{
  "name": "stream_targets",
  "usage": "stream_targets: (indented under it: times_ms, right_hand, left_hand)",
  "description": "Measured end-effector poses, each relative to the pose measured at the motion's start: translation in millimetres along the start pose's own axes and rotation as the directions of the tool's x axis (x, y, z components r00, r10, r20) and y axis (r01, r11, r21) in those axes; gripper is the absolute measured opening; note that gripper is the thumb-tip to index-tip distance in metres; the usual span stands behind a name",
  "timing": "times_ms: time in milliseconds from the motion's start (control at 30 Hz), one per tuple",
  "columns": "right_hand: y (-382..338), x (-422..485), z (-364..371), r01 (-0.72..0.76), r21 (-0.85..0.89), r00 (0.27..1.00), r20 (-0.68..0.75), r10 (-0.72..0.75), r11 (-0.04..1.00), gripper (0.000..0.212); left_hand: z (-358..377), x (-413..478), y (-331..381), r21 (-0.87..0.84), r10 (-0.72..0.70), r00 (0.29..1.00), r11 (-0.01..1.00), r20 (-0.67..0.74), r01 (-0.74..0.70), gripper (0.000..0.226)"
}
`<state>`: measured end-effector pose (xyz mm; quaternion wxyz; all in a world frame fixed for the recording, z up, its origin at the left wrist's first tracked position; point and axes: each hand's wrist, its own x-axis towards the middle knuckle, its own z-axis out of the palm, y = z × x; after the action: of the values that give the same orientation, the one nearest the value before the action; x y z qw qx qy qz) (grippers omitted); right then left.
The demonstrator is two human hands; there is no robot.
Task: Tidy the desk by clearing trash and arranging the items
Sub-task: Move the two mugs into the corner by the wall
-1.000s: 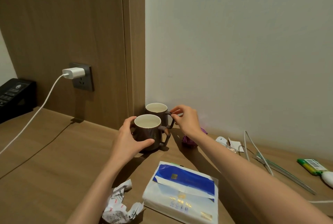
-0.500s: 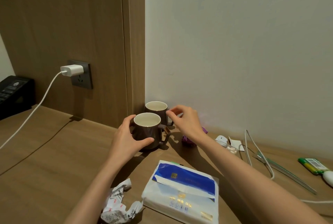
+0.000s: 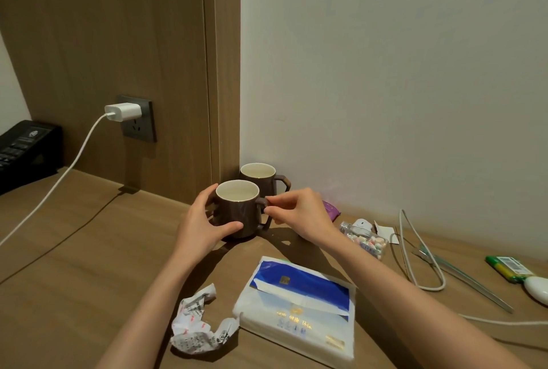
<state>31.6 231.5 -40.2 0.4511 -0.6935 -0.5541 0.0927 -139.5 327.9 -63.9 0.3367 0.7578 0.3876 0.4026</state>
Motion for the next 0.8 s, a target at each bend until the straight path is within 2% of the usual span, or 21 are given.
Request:
stream_targets:
  times_ms: [333,500,667,800]
  right_hand:
    - [-2,0,3,-0.019,0.023,1.0,-0.002,0.019,1.0,0.031]
    - [-14,-10,-7,-0.005,-0.017,0.999,0.044,0.006,1.0,0.035]
    - [-32,-40,-43,0.017,-0.033,0.999,0.05,-0.016,0.999,0.03]
    - [-41,-76,-65,0.068,-0.112,0.984,0.171,-0.048,0.991,0.026]
  left_hand:
    - [-2,3,-2,0.017,-0.006,1.0,1.0,0.0,0.006,0.087]
    - [-6,-2,7,0.082,-0.007,1.0,0.997,0.009,0.006,0.093]
    - [-25,-21,26,0.08,0.114,0.992,0.991,-0.046,-0.111,0.068]
    - [-38,-48,41,0.089,0.186,0.982,0.979,-0.034,-0.183,0.05]
